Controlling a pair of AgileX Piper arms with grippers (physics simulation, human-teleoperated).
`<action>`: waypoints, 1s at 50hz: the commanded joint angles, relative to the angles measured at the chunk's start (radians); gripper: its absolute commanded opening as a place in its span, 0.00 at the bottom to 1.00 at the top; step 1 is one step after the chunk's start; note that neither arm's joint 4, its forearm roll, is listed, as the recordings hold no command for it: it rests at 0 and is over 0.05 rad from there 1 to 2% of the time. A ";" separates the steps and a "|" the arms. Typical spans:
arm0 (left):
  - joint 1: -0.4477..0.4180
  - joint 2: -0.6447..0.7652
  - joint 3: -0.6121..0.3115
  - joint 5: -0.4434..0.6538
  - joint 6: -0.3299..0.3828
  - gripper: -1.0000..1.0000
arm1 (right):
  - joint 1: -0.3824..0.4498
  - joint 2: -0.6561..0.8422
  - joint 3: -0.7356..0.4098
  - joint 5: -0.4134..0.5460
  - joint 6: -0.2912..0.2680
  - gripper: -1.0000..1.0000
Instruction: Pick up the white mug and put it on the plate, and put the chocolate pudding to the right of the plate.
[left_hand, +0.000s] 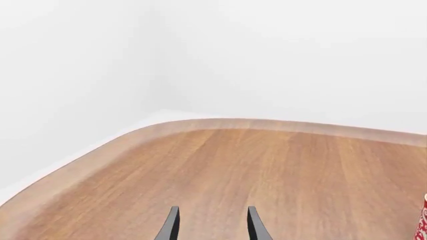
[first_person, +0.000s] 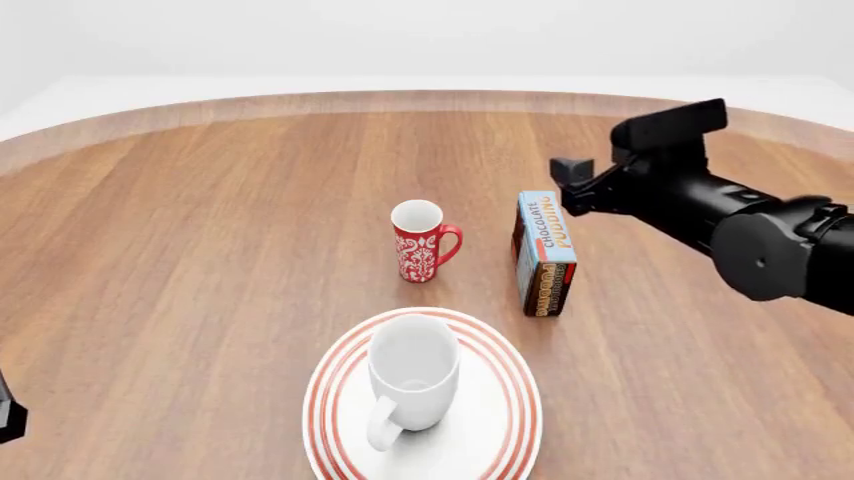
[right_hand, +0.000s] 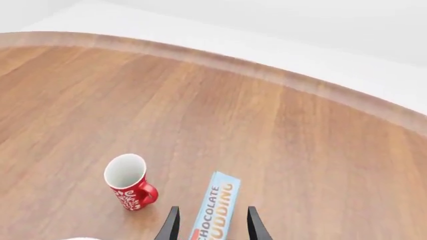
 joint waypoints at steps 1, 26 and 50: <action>-0.001 0.000 0.000 0.000 -0.004 1.00 | -0.006 0.033 -0.038 0.034 0.040 1.00; -0.002 0.000 0.000 -0.001 -0.011 1.00 | -0.028 0.101 -0.108 0.090 0.105 1.00; -0.006 0.000 0.001 0.001 -0.013 1.00 | -0.040 0.141 -0.149 0.120 0.134 1.00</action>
